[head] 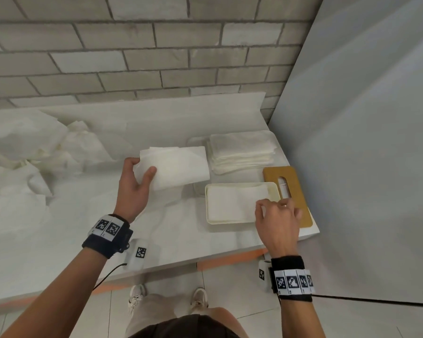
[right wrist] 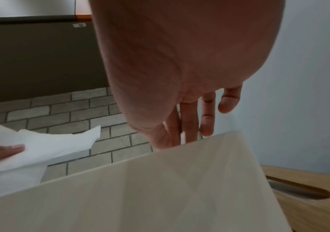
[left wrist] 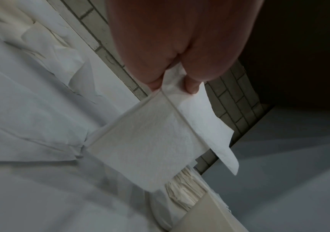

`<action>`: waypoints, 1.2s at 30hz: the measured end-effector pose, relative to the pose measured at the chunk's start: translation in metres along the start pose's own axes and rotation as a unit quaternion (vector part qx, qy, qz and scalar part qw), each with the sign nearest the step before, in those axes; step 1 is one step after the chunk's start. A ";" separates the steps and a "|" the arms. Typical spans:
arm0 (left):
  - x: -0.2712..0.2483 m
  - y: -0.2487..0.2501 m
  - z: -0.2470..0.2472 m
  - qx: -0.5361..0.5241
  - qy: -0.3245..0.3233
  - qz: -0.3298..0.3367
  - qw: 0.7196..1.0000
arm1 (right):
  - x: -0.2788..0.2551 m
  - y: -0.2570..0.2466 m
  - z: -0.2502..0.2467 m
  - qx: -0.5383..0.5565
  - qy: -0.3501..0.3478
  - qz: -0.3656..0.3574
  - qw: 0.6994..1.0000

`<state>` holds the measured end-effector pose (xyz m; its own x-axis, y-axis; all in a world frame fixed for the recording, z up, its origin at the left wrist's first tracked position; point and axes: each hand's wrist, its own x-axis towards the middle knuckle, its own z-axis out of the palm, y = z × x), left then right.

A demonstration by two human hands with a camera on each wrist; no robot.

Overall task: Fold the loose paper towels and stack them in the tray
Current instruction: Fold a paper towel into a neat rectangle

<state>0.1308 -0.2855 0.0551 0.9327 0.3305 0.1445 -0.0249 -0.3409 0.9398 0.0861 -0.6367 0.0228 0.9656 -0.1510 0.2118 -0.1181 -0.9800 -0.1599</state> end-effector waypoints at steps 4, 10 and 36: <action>0.002 0.003 -0.001 -0.028 0.003 -0.013 1.000 | -0.003 -0.005 -0.003 -0.044 -0.016 -0.001 0.999; 0.001 0.013 -0.008 -0.057 -0.010 -0.023 0.998 | 0.034 -0.081 -0.046 0.338 -0.052 -0.019 0.940; -0.021 0.007 -0.022 -0.067 -0.213 -0.108 0.969 | 0.031 -0.012 -0.020 0.219 -0.164 0.127 0.953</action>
<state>0.1028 -0.2755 0.0650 0.9846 -0.0221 -0.1733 0.1667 -0.1779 0.9698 0.1129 -0.6317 0.0503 0.9474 -0.2577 -0.1898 -0.3200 -0.7584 -0.5678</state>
